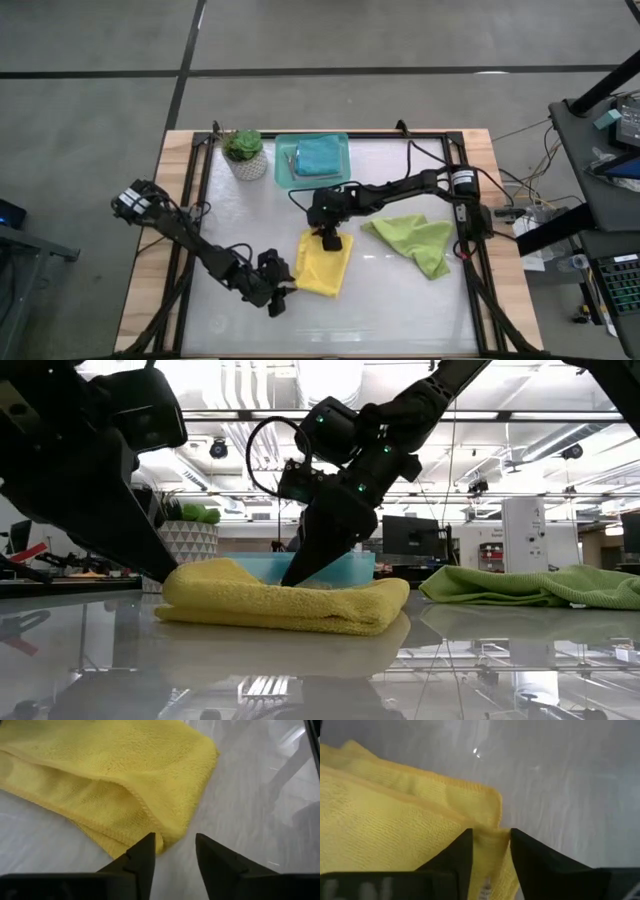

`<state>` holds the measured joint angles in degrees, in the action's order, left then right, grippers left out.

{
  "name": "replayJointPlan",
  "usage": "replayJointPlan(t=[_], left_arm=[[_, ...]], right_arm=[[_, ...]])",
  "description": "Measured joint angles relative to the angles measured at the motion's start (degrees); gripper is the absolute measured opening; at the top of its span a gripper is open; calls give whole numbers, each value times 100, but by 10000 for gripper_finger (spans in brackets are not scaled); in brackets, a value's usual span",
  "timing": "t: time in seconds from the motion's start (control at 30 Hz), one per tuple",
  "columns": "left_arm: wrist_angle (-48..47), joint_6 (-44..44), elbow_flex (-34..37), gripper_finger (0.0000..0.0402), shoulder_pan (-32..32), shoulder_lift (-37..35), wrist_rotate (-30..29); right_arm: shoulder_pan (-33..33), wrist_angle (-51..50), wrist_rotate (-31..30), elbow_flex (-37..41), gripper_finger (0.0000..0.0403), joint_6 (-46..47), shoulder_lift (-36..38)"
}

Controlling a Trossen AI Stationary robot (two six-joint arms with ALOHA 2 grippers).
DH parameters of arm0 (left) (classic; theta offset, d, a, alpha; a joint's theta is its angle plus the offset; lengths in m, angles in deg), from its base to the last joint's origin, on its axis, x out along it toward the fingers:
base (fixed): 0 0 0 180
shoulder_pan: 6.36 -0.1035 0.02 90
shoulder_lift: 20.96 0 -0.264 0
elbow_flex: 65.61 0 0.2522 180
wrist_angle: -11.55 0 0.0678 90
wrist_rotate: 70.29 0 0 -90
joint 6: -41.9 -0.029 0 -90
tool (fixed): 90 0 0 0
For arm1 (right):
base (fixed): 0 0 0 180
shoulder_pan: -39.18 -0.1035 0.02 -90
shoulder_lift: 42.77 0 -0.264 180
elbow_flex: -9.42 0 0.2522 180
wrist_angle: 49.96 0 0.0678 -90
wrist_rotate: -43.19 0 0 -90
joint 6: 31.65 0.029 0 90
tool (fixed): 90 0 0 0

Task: Fold microfiber towels
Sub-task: Fold the yellow microfiber cloth

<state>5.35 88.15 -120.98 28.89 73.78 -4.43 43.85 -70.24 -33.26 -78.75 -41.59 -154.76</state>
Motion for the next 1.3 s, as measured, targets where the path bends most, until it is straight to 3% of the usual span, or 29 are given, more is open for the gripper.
replayJointPlan(t=[0.23,0.37,0.7,1.1,1.3], left_arm=[[254,-2,3,50,-1,177,-5],[244,-4,3,7,-1,165,-11],[207,-403,3,1,43,30,-11],[-93,-614,106,0,113,-7,-35],[-100,-458,108,8,91,-89,10]], right_arm=[[0,-42,1,0,24,-69,-21],[0,-110,1,-3,13,-188,90],[0,-208,-1,-262,12,-515,356],[34,1038,-50,-50,12,-461,240],[24,1206,-69,-41,12,-459,17]])
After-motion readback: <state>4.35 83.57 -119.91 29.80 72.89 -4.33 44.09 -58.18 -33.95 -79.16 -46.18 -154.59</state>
